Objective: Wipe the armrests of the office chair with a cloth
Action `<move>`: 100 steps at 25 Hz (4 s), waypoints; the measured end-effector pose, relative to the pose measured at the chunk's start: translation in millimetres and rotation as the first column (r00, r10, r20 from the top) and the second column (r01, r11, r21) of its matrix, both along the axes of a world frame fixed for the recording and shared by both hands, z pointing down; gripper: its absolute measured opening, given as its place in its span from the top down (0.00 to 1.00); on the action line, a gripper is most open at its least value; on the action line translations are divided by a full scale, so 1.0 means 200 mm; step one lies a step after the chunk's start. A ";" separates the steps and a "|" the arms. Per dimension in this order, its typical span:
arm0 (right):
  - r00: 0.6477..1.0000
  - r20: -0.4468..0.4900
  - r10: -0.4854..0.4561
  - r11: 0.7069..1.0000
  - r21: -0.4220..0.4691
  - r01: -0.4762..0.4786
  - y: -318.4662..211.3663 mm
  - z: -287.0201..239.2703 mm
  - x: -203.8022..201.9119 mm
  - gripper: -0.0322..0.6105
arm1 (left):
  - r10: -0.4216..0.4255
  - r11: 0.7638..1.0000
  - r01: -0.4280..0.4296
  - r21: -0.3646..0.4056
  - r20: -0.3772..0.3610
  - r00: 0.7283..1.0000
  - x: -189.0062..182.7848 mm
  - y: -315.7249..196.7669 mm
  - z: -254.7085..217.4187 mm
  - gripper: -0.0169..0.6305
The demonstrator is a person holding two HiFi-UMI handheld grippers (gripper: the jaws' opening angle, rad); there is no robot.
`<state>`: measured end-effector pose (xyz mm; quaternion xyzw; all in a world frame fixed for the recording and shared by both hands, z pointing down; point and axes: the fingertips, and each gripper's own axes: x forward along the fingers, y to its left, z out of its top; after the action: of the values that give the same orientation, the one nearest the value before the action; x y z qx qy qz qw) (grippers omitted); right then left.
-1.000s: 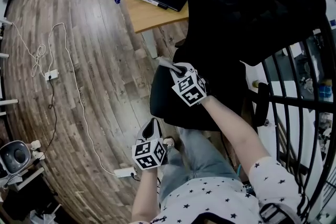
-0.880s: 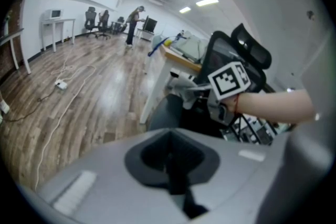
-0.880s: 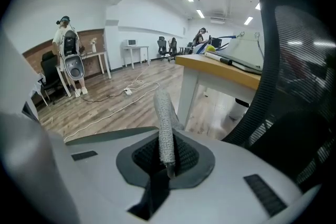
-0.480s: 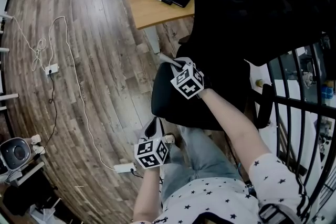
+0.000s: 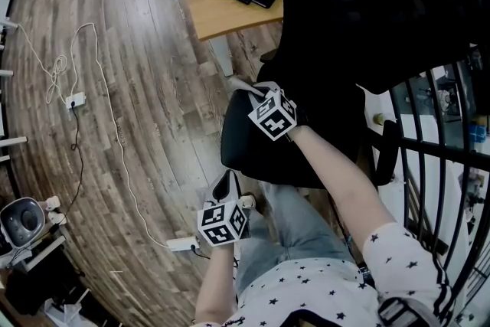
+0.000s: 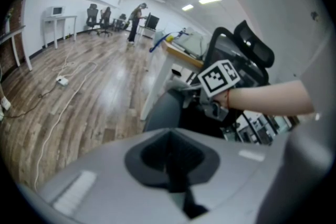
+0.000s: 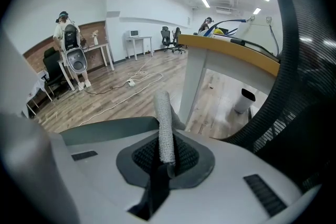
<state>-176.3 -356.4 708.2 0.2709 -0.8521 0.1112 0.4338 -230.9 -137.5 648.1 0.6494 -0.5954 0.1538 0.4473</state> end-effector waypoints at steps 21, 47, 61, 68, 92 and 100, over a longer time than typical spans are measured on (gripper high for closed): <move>0.998 -0.045 -0.033 0.999 -0.044 0.031 0.11 0.00 -0.04 0.91 | 0.005 1.000 -0.005 0.011 0.005 1.000 -0.04 0.10 -0.04 0.96; 0.996 -0.060 -0.064 0.996 -0.068 0.060 0.38 0.01 -0.11 0.91 | 0.006 1.000 -0.006 0.029 0.010 1.000 -0.09 0.28 -0.10 0.96; 0.996 -0.049 -0.078 0.994 -0.087 0.073 0.59 0.01 -0.15 0.91 | 0.020 0.999 -0.020 0.034 0.012 1.000 -0.11 0.40 -0.12 0.96; 0.995 -0.047 -0.088 0.992 -0.089 0.084 0.68 0.00 -0.18 0.91 | 0.036 0.999 -0.036 0.036 0.013 0.999 -0.11 0.47 -0.13 0.96; 0.993 -0.037 -0.112 0.988 -0.109 0.108 0.97 -0.01 -0.22 0.91 | 0.041 0.998 -0.042 0.047 0.020 0.999 -0.12 0.66 -0.19 0.96; 0.993 -0.030 -0.116 0.988 -0.110 0.112 1.04 -0.01 -0.23 0.91 | 0.040 0.998 -0.041 0.052 0.021 0.999 -0.12 0.71 -0.19 0.96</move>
<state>-222.3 -149.2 706.8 0.1999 -0.8509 0.1275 0.4688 -255.2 4.3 610.5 0.6711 -0.5905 0.1537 0.4212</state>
